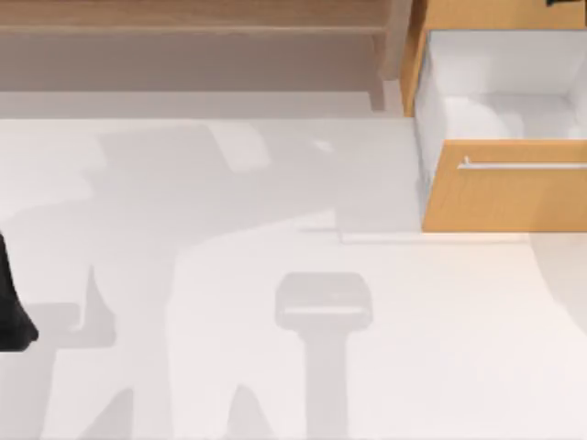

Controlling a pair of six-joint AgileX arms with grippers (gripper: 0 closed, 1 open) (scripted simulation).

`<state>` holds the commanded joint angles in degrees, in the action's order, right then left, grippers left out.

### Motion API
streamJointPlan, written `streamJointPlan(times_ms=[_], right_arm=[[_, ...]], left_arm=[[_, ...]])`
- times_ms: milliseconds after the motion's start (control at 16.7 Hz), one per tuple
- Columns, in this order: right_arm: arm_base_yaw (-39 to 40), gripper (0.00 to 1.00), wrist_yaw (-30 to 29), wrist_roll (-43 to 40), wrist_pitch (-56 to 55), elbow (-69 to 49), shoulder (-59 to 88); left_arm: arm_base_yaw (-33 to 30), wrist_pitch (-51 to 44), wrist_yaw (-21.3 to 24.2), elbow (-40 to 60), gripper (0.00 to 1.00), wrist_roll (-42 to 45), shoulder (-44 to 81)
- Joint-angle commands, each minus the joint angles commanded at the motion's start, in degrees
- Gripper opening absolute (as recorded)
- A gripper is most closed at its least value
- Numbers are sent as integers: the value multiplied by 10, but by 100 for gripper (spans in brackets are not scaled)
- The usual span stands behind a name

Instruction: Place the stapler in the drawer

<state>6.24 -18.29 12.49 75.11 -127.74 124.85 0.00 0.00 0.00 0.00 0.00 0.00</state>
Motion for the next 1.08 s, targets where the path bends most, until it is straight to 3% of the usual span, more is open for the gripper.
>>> streamJointPlan(times_ms=[480,1080], right_arm=[[21,0,159,-23,37,-23,180],[21,0,163,-23,29,-11,185]], left_arm=[[0,0,0,0,100,0,0],[0,0,0,0,100,0,0]])
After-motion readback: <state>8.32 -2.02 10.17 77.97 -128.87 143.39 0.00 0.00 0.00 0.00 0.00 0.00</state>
